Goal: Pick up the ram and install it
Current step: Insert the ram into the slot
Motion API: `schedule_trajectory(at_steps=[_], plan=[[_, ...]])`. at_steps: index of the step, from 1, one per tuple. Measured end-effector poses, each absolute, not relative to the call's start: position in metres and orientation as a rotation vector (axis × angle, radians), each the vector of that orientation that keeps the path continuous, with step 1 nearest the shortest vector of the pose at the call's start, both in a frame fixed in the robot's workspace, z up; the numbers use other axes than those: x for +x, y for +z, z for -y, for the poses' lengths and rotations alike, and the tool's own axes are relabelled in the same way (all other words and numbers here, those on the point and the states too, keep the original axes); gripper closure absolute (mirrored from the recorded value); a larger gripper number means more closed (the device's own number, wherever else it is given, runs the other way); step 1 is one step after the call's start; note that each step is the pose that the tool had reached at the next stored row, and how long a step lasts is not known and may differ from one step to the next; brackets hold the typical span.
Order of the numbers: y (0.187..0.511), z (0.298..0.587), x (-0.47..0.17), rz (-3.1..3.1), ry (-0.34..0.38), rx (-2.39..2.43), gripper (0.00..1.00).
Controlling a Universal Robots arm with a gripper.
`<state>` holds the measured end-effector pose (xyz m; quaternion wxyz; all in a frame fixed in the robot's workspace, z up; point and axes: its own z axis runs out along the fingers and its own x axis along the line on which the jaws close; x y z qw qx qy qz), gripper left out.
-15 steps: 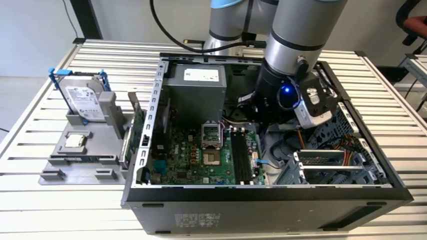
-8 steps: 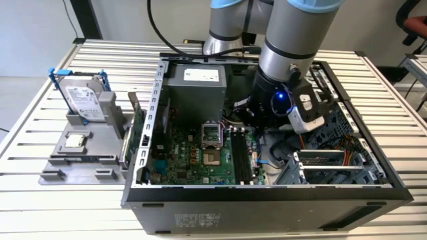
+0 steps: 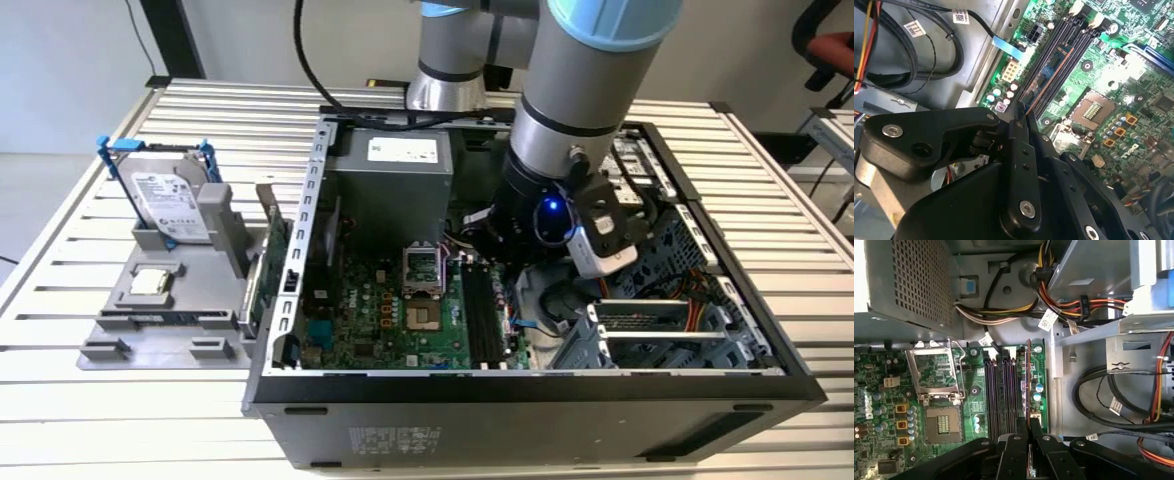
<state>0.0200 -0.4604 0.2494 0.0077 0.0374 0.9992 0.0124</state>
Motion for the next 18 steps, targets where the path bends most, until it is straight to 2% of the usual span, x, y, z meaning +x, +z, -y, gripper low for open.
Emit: schedule_trajectory(at_steps=[18], plan=[[0.234, 0.468, 0.02, -3.126, 0.039, -0.01, 1.0]])
